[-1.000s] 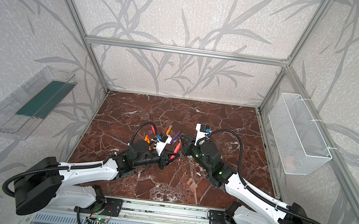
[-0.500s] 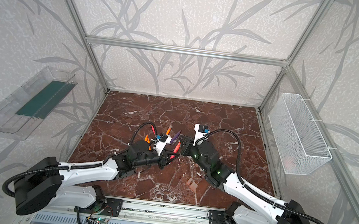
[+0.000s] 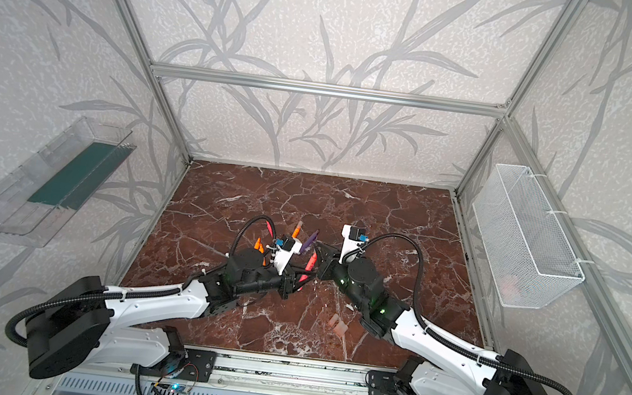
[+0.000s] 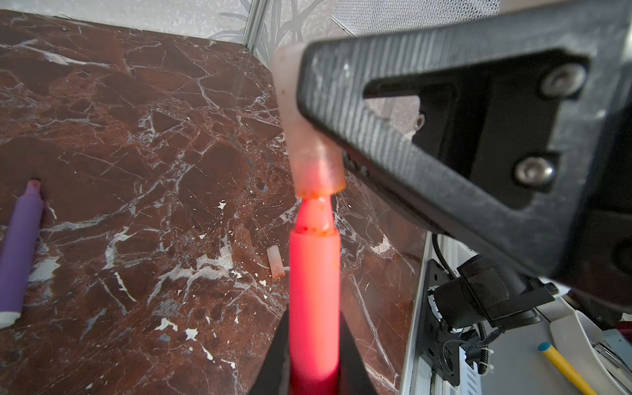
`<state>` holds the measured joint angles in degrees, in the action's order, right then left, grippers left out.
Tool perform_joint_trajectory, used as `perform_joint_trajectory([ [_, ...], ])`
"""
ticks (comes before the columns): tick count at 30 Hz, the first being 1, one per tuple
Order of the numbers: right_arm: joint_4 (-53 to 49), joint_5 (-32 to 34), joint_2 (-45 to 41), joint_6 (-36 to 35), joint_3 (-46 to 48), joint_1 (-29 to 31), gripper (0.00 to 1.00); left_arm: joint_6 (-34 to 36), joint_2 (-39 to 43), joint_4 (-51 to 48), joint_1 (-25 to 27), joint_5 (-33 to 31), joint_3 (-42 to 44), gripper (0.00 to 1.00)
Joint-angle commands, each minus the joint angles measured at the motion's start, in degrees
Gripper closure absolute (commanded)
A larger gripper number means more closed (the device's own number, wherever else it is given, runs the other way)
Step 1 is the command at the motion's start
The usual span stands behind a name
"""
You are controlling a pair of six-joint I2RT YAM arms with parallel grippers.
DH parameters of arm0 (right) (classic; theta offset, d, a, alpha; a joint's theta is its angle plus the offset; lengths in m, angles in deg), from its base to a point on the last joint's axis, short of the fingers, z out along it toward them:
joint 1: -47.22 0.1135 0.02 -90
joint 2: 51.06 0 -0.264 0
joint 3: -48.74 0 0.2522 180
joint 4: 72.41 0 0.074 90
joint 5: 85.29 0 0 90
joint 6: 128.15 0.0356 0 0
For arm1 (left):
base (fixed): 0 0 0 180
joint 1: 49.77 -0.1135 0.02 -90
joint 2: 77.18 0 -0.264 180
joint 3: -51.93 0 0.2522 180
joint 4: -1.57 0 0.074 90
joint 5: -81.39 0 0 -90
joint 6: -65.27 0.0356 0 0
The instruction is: Insert the pens into the pen caps
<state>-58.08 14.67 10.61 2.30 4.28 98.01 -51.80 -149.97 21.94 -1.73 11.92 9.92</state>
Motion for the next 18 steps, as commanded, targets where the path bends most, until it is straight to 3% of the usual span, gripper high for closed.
perform_joint_trajectory([
  [1,3.97,-1.6,-0.33,-0.01,2.23,2.0,1.0,-3.12,-0.32,6.47,-1.28,2.03,1.23,1.0],
  [11,6.34,-1.69,1.17,0.09,3.8,3.16,0.99,-10.38,-4.35,19.74,-5.47,10.98,3.79,1.0],
  [18,4.58,-0.16,0.44,0.69,4.23,3.26,0.85,-12.22,-5.86,24.22,-6.73,13.03,4.43,1.0],
])
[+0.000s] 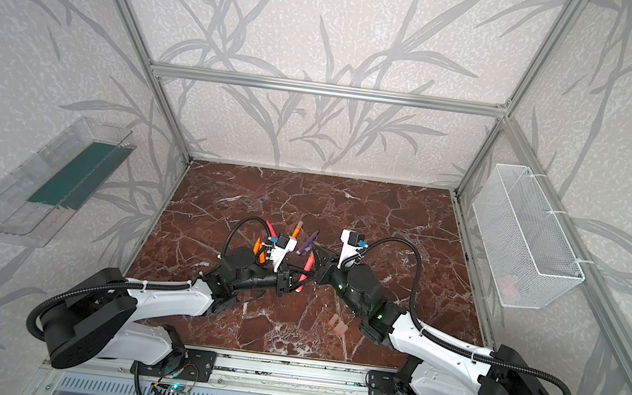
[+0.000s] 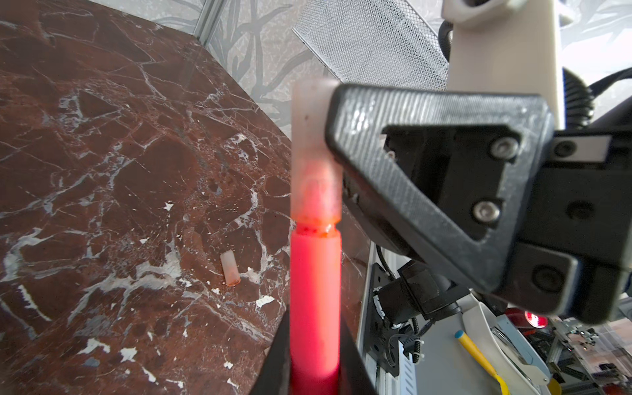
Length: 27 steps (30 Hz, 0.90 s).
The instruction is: Insert the pens into the pen caps
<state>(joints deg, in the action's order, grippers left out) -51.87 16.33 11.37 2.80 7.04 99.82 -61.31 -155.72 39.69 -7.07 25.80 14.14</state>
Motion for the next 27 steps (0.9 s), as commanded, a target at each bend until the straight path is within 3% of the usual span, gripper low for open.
perform_joint_trajectory([
  [1,-1.87,-1.37,-0.59,0.48,1.73,1.45,0.85,-2.71,0.08,6.44,-1.54,-0.94,0.34,1.0],
  [7,-2.3,-0.72,-2.05,0.3,2.28,1.43,0.81,-1.93,0.72,5.12,-1.64,-1.28,0.37,1.0],
  [11,-2.66,-0.63,-2.83,0.21,2.5,1.43,0.72,-1.92,0.5,5.33,-1.65,-1.29,0.31,1.0],
  [20,-4.08,0.03,-6.99,-0.59,3.36,1.43,0.69,-0.89,0.88,3.63,-1.7,-1.46,0.04,1.0],
  [27,-11.4,1.25,-8.1,-2.96,-2.41,1.45,0.5,0.53,-0.1,1.87,-1.04,-1.55,-1.07,1.0],
])
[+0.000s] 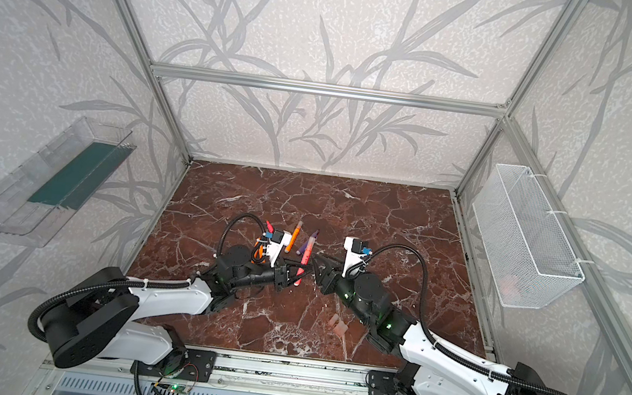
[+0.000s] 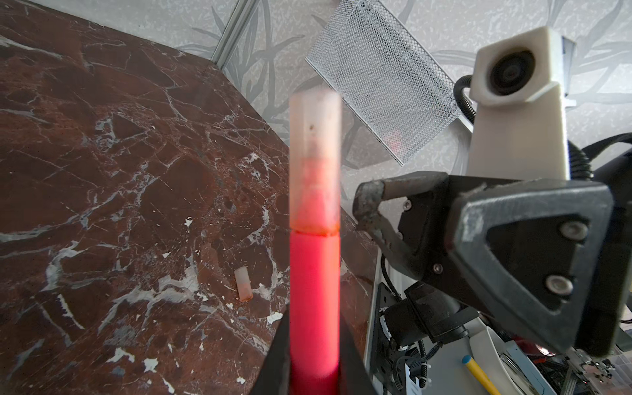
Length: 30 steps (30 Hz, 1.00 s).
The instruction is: Insert the pens into the pen caps
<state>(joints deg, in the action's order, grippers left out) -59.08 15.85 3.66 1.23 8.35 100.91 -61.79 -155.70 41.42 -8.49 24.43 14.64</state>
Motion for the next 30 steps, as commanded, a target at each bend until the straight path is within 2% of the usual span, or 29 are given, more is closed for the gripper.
perform_joint_trajectory([
  [1,-6.12,3.71,0.14,-0.6,-4.96,0.25,0.5,1.21,-0.23,0.01,0.55,-0.18,-1.7,1.0],
  [9,-10.08,4.24,5.16,-0.76,-10.59,0.09,0.5,5.32,1.51,-5.49,2.93,-2.72,-2.84,1.0],
  [20,-10.49,3.33,9.12,0.13,-13.15,-0.01,0.5,9.73,5.95,-12.34,5.07,-6.83,-2.97,1.0],
  [30,-12.45,0.22,9.59,-1.0,-13.5,0.09,0.94,9.9,6.41,-12.75,5.22,-7.61,-3.11,1.0],
])
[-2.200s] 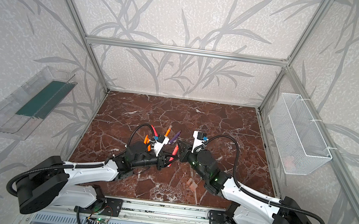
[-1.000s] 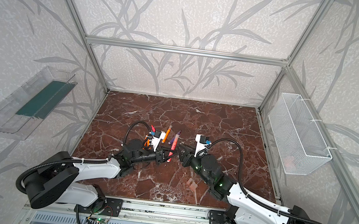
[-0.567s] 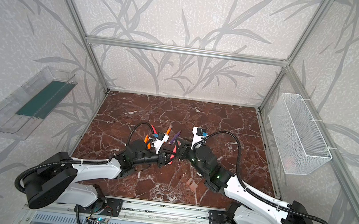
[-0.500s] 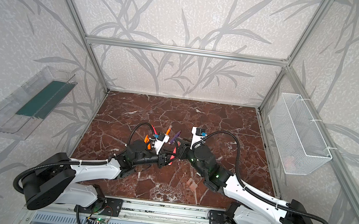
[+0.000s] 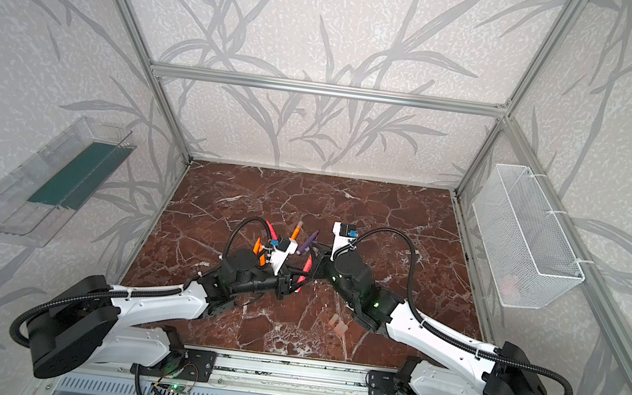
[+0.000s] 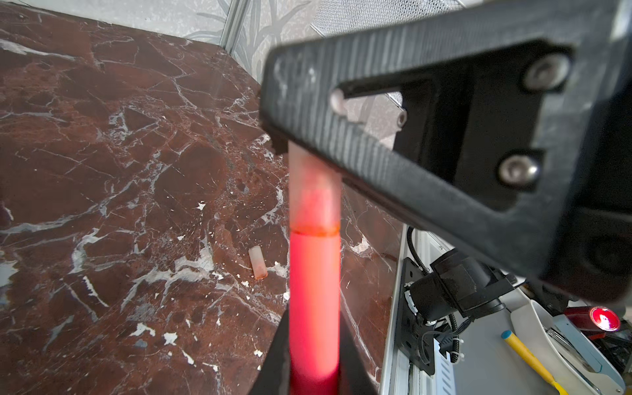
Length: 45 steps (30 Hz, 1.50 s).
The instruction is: Insert the pens into the pen caps
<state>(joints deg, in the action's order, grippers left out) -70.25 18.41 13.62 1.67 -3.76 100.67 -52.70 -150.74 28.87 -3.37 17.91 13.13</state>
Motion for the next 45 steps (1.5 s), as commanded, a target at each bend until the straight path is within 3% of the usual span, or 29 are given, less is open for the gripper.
perform_joint_trajectory([
  [1,-1.46,-2.51,-0.57,-1.43,-1.05,0.34,0.97,1.02,1.77,-0.85,0.1,-1.56,-1.81,1.0],
  [8,3.33,-4.51,-2.32,-1.13,4.32,2.11,1.0,2.86,5.07,-4.78,-0.99,-6.08,-3.43,1.0],
  [23,7.61,2.61,-2.2,-2.95,9.04,14.0,1.0,3.92,9.38,-8.29,-4.67,-6.81,-9.04,1.0],
  [39,12.46,5.11,-3.28,-2.88,13.58,20.63,1.0,4.77,14.15,-11.35,-6.22,-9.54,-10.16,1.0],
  [45,8.42,9.06,-2.36,4.13,12.33,25.04,1.0,7.32,13.8,-14.31,-6.49,-15.96,-11.91,1.0],
])
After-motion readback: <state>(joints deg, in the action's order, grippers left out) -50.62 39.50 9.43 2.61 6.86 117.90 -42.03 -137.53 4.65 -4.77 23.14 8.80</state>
